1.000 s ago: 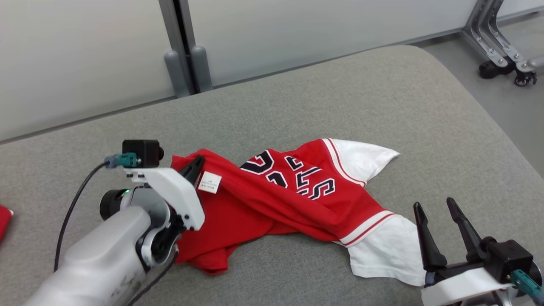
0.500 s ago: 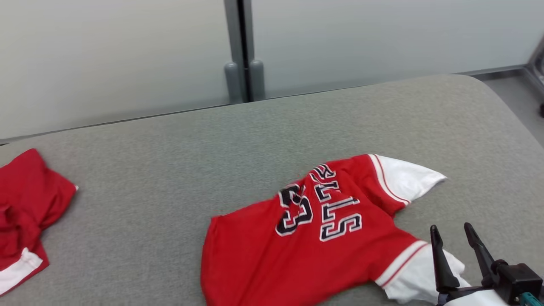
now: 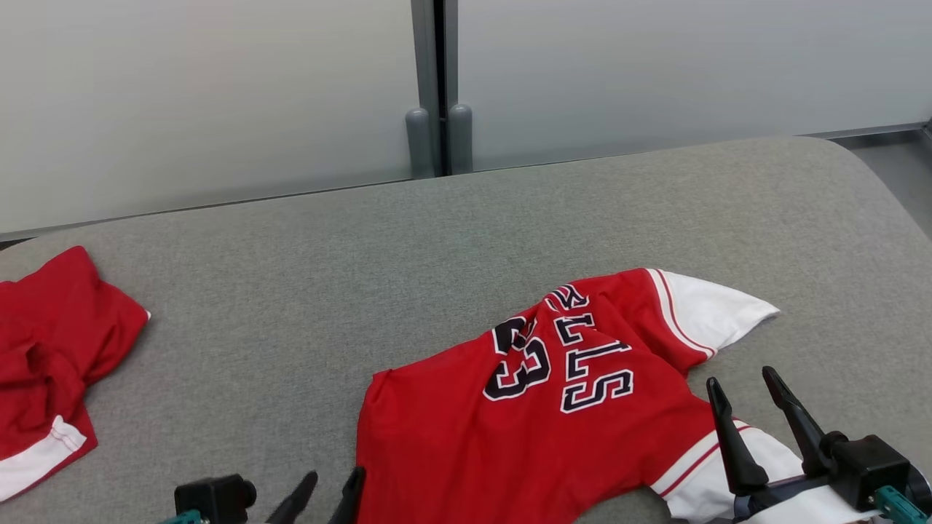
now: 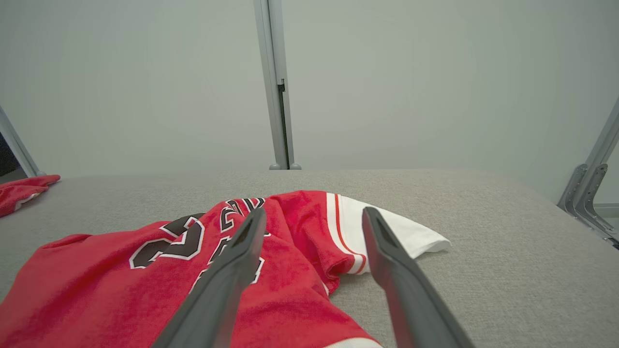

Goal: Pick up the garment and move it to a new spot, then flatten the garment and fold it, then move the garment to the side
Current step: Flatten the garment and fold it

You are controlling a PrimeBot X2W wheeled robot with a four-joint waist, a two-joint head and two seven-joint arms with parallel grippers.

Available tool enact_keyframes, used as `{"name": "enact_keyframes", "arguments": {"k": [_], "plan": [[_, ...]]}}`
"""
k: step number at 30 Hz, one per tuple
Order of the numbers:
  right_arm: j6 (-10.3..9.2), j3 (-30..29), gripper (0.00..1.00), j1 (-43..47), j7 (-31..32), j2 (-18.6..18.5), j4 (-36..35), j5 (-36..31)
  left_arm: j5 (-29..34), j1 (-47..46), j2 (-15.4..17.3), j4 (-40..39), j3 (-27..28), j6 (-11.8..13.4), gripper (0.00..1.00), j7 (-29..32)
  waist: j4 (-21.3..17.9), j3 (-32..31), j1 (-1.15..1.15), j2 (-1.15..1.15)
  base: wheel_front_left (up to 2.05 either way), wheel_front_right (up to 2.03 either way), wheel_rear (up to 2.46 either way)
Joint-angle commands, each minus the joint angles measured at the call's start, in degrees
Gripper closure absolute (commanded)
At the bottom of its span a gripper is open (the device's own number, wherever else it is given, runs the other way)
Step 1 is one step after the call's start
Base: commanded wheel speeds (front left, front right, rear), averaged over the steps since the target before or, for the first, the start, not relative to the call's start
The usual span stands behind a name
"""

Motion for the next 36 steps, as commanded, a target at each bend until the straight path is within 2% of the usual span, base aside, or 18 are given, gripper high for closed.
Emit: {"name": "enact_keyframes", "arguments": {"k": [1, 2, 4, 8, 9, 11, 16, 19, 23, 30, 36], "plan": [[0.01, 0.1, 0.0, -0.4, -0.3, -0.3, -0.3, -0.4, 2.3, -1.9, -0.8, 2.1, 2.6, 0.5, 0.0, -0.4, -1.6, 0.0, 0.0, 0.0, 0.0, 0.0, 0.0], [0.01, 0.1, 0.0, -0.4, -0.3, -0.3, -0.3, -0.4, 2.3, -1.9, -0.8, 2.1, 2.6, 0.5, 0.0, -0.4, -1.6, 0.0, 0.0, 0.0, 0.0, 0.0, 0.0], [0.01, -0.1, 0.0, -0.6, -0.3, -0.3, -1.0, -0.8, 6.7, -2.6, -2.0, 4.4, 6.0, 1.3, 0.0, -0.5, -2.9, -0.1, 0.0, 0.0, 0.0, 0.0, 0.0], [0.01, -1.3, 0.0, 0.0, -0.3, -0.7, -3.0, -1.7, 16.4, 0.0, -6.3, 7.1, 12.6, -0.7, 0.0, -0.4, -4.6, -0.2, 0.0, 0.0, 0.0, 0.0, 0.0], [0.01, -2.0, 0.0, 0.5, -0.3, -1.0, -3.7, -2.0, 21.0, 2.2, -9.6, 8.6, 16.8, -2.3, 0.0, -0.4, -4.9, -0.1, 0.0, 0.0, 0.0, 0.0, 0.0], [0.01, -2.3, 0.0, 1.1, -0.3, -1.7, -3.5, -2.4, 24.4, 4.7, -13.3, 10.4, 20.1, -5.6, 0.0, -0.4, -4.9, 0.0, 0.0, 0.0, 0.0, 0.0, 0.0], [0.01, -2.6, 0.0, 1.6, -0.3, -2.9, -1.7, -2.8, 31.3, 7.6, -20.0, 18.3, 25.9, -14.2, 0.0, -0.4, -4.8, 0.3, 0.0, 0.0, 0.0, 0.0, 0.0], [0.01, -2.5, 0.0, 0.7, -0.3, -2.9, -1.3, -2.5, 35.6, 4.8, -23.2, 22.2, 26.5, -18.7, 0.0, -0.4, -4.9, 1.2, 0.0, 0.0, 0.0, 0.0, 0.0], [0.01, -1.3, 0.0, -1.1, -0.3, -2.5, -1.1, -2.1, 39.3, -3.1, -26.0, 29.1, 22.9, -23.1, 0.0, 0.7, -5.6, 2.7, 0.0, 0.0, 0.0, 0.0, 0.0], [0.01, 1.8, 0.0, -4.3, -0.3, -2.0, -1.0, -1.0, 40.7, -19.3, -29.4, 44.5, 19.4, -26.6, 0.0, 11.1, -9.5, 5.2, 0.0, 0.0, 0.0, 0.0, 0.0], [0.01, 2.2, 0.0, -4.8, -0.3, -1.4, -0.7, -0.2, 38.5, -26.8, -31.2, 55.6, 17.5, -30.6, 0.0, 20.8, -13.5, 6.8, 0.0, 0.0, 0.0, 0.0, 0.0]]}}
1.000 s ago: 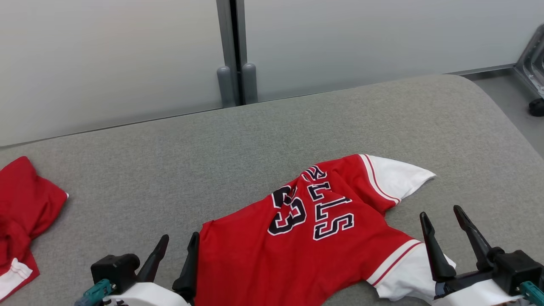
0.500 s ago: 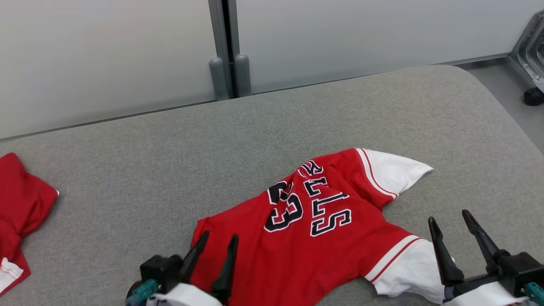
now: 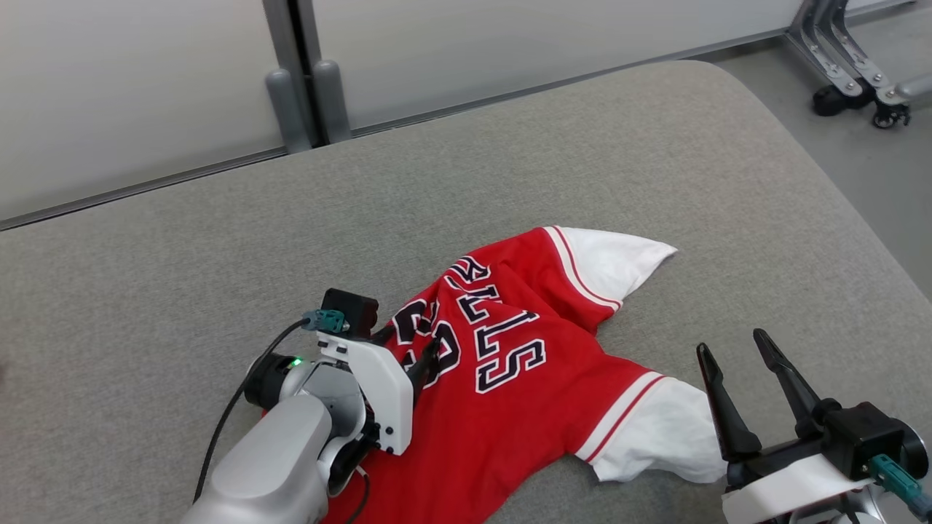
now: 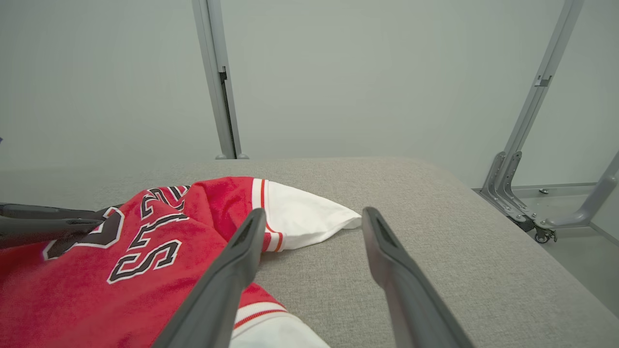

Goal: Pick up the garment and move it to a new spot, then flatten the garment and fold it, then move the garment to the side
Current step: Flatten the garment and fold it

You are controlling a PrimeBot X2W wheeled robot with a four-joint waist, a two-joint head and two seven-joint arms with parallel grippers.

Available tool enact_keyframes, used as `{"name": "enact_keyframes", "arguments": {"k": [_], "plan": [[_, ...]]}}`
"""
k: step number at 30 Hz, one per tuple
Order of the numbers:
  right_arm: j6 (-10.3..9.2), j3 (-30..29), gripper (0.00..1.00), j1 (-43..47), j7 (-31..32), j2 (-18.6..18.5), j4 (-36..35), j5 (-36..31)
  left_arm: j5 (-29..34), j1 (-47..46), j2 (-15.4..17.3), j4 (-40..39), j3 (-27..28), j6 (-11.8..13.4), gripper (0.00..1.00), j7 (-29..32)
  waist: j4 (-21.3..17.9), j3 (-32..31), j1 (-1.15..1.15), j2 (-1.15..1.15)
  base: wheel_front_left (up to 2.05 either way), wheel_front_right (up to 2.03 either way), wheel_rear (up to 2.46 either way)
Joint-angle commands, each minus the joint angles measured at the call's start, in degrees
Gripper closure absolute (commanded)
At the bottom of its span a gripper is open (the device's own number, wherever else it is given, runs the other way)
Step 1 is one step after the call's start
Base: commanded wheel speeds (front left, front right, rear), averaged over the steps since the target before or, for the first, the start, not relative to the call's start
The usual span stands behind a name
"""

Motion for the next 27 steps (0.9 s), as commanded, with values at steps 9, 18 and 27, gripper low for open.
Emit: {"name": "enact_keyframes", "arguments": {"k": [9, 18, 27], "plan": [[0.01, -0.3, 0.0, -0.7, -0.3, 0.8, 0.2, 0.7, 0.3, -6.3, 0.4, 10.3, 0.3, 0.5, 1.0, -2.4, -3.9, 2.1, 0.0, 0.0, 0.0, 0.0, 0.0], [0.01, 0.2, 0.0, -1.4, -0.3, 0.3, 0.4, 0.8, 3.0, -12.5, 2.5, 15.6, 2.3, 5.8, 1.0, -14.5, -4.0, 2.4, 0.0, 0.0, 0.0, 0.0, 0.0], [0.01, 0.7, 0.0, -1.8, -0.3, -0.2, 0.7, 0.9, 3.4, -16.8, 4.5, 22.2, 3.6, 6.0, 0.56, -19.3, -4.1, 2.1, 0.0, 0.0, 0.0, 0.0, 0.0]]}}
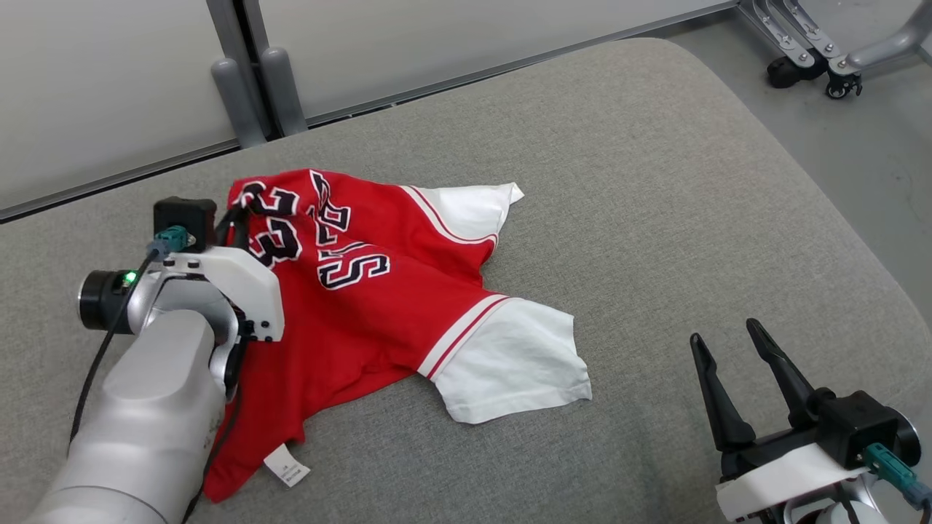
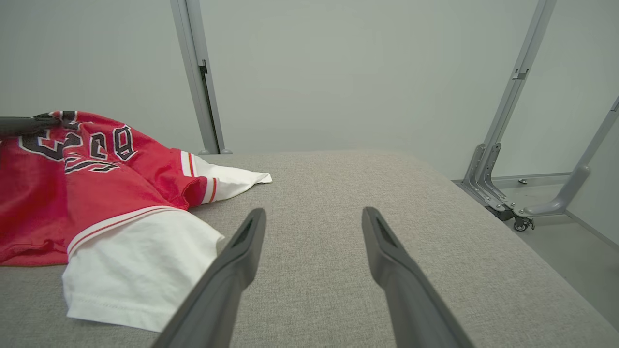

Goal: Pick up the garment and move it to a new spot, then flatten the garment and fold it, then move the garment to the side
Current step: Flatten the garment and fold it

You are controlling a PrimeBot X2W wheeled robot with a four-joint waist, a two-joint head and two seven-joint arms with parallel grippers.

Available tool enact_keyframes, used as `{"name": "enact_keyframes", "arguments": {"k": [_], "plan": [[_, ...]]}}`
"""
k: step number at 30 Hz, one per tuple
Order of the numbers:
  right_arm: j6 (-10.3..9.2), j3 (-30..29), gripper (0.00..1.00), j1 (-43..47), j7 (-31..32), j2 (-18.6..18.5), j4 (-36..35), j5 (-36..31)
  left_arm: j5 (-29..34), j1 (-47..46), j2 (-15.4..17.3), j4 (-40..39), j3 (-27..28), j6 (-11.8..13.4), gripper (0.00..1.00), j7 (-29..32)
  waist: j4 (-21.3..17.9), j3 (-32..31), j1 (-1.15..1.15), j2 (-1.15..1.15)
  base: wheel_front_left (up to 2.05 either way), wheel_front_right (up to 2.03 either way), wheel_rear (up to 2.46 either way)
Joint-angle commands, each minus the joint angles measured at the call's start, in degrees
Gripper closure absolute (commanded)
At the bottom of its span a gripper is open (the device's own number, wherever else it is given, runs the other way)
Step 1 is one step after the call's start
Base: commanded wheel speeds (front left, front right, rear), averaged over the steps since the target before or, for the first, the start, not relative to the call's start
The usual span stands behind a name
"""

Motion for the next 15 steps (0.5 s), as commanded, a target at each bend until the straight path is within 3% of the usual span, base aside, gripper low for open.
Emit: {"name": "enact_keyframes", "arguments": {"k": [1, 6, 9, 15], "plan": [[0.01, -0.1, 0.0, 0.2, -0.3, -0.3, 0.2, 0.3, -0.1, 0.1, -0.2, 0.7, -0.1, -0.4, 0.0, 0.1, 0.2, -0.2, 0.0, 0.0, 0.0, 0.0, 0.0], [0.01, -1.4, 0.0, 1.5, -0.3, -0.2, -0.2, 0.0, -1.6, 2.7, -0.9, -1.5, 2.6, 0.7, 0.0, -1.6, 1.3, -1.5, 0.0, 0.0, 0.0, 0.0, 0.0], [0.01, -3.2, 0.0, 2.6, -0.3, -0.3, -1.2, -0.7, 0.3, 7.5, 0.6, -12.2, 7.0, 3.6, 0.0, -1.7, 2.9, -2.8, 0.0, 0.0, 0.0, 0.0, 0.0], [0.01, -6.0, 0.0, 4.9, -0.3, -0.8, -2.4, -1.9, 6.5, 28.5, 0.2, -38.2, 18.4, 7.1, 0.0, -1.7, 6.3, -6.2, 0.0, 0.0, 0.0, 0.0, 0.0]]}}
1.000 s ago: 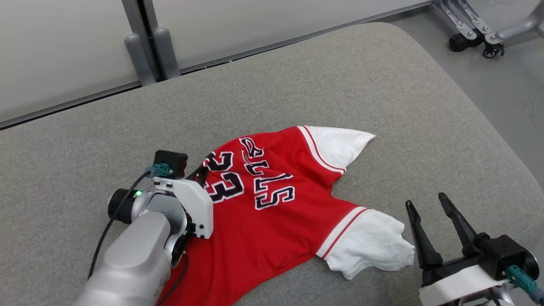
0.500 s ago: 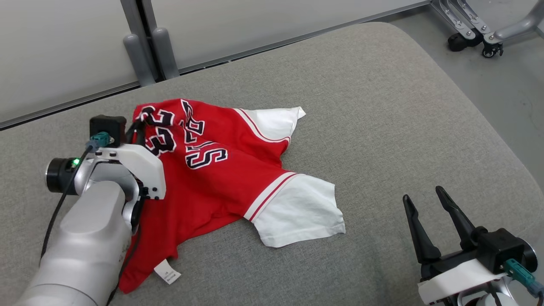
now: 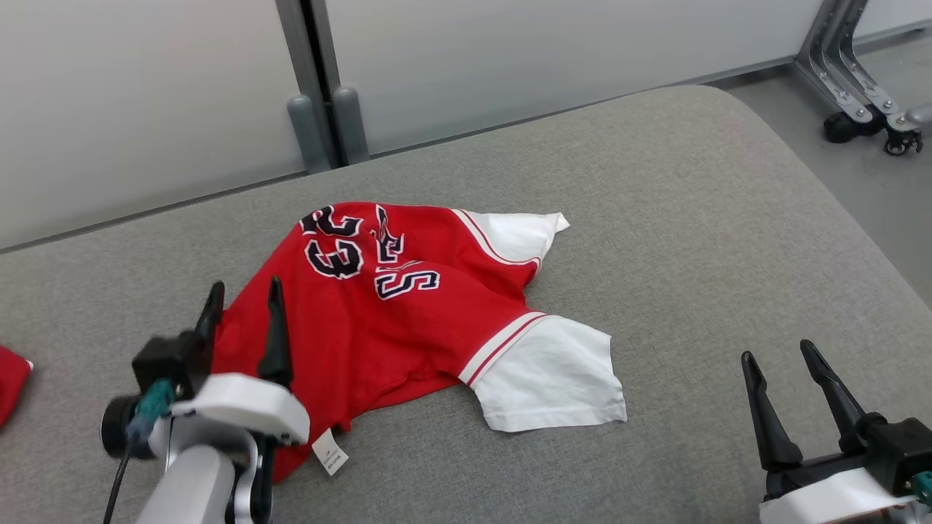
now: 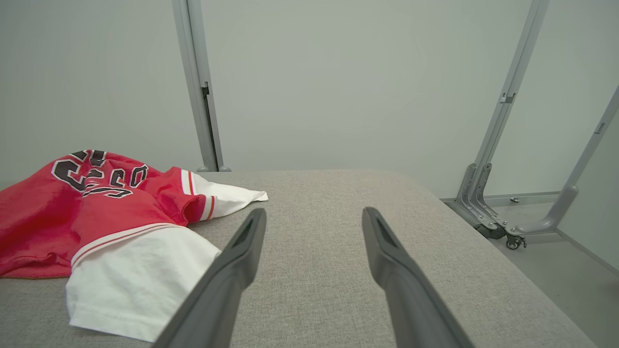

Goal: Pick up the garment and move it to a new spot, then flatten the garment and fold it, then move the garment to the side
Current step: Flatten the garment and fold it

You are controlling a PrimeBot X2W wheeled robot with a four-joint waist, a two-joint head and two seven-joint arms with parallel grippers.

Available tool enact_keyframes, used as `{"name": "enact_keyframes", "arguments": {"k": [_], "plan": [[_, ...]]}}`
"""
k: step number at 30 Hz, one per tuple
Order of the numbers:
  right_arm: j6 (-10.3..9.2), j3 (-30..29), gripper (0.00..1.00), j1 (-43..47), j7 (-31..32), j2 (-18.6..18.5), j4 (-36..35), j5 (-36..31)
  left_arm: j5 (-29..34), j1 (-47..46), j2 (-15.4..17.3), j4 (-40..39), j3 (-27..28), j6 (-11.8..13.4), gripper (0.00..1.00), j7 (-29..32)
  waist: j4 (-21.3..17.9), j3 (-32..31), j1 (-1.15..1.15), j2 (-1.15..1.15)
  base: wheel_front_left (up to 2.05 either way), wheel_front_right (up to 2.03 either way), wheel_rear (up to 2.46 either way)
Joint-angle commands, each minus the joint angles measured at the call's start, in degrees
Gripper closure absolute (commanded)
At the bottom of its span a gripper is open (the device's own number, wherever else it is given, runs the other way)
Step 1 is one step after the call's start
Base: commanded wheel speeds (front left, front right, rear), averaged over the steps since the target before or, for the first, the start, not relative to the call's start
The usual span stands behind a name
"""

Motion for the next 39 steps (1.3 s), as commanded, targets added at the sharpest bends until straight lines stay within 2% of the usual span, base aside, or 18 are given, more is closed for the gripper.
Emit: {"name": "enact_keyframes", "arguments": {"k": [1, 5, 10, 12, 13, 17, 22, 29, 32, 39], "plan": [[0.01, -0.8, 0.0, 1.2, -0.3, -0.6, -0.4, -0.6, 2.4, 7.3, -0.9, -7.3, 3.4, 0.5, 0.0, -0.1, 2.6, -2.8, 0.0, 0.0, 0.0, 0.0, 0.0], [0.01, -1.8, 0.0, 2.2, -0.3, -0.9, -0.9, -0.8, 6.8, 21.1, -3.1, -18.5, 9.8, 0.2, 0.0, -0.1, 5.5, -4.5, 0.0, 0.0, 0.0, 0.0, 0.0], [0.01, -2.7, 0.0, 3.7, -0.3, -0.8, -0.5, -1.0, 10.8, 31.8, -6.3, -25.7, 16.5, -3.6, 0.0, -0.1, 9.5, -6.0, 0.0, 0.0, 0.0, 0.0, 0.0], [0.01, -2.8, 0.0, 4.2, -0.3, -0.7, 0.0, -1.1, 12.5, 34.7, -7.2, -27.1, 18.4, -5.4, 0.0, -0.1, 10.8, -6.4, 0.0, 0.0, 0.0, 0.0, 0.0], [0.01, -2.8, 0.0, 4.2, -0.3, -0.7, 0.0, -1.1, 12.5, 34.7, -7.2, -27.1, 18.4, -5.4, 0.0, -0.1, 10.8, -6.4, 0.0, 0.0, 0.0, 0.0, 0.0], [0.01, -2.9, 0.0, 5.0, -0.3, -0.3, 1.3, -1.6, 15.2, 37.9, -7.9, -26.9, 21.3, -9.4, 0.0, -0.1, 12.9, -6.8, 0.0, 0.0, 0.0, 0.0, 0.0], [0.01, -2.5, 0.0, 5.0, -0.3, 0.3, 2.2, -1.9, 17.0, 37.9, -8.4, -25.4, 23.9, -12.1, 0.0, -0.1, 14.3, -7.0, 0.0, 0.0, 0.0, 0.0, 0.0], [0.01, -0.2, 0.0, 3.1, -0.3, -0.1, 2.6, -2.0, 16.8, 36.3, -8.5, -24.8, 21.9, -11.9, 0.0, -0.1, 14.1, -6.2, 0.0, 0.0, 0.0, 0.0, 0.0], [0.01, 1.6, 0.0, 1.7, 0.0, -1.0, 8.2, -2.5, 17.8, 33.8, -8.5, -20.3, 18.5, -13.0, 0.0, -0.1, 14.1, -5.0, 0.0, 0.0, 0.0, 0.0, 0.0], [0.01, 7.5, 0.0, -7.0, 6.3, -2.6, 18.6, -0.6, 20.2, 21.4, -8.4, -6.7, 10.5, -14.5, 0.0, 2.8, 14.6, 1.3, 0.0, 0.0, 0.0, 0.0, 0.0]]}}
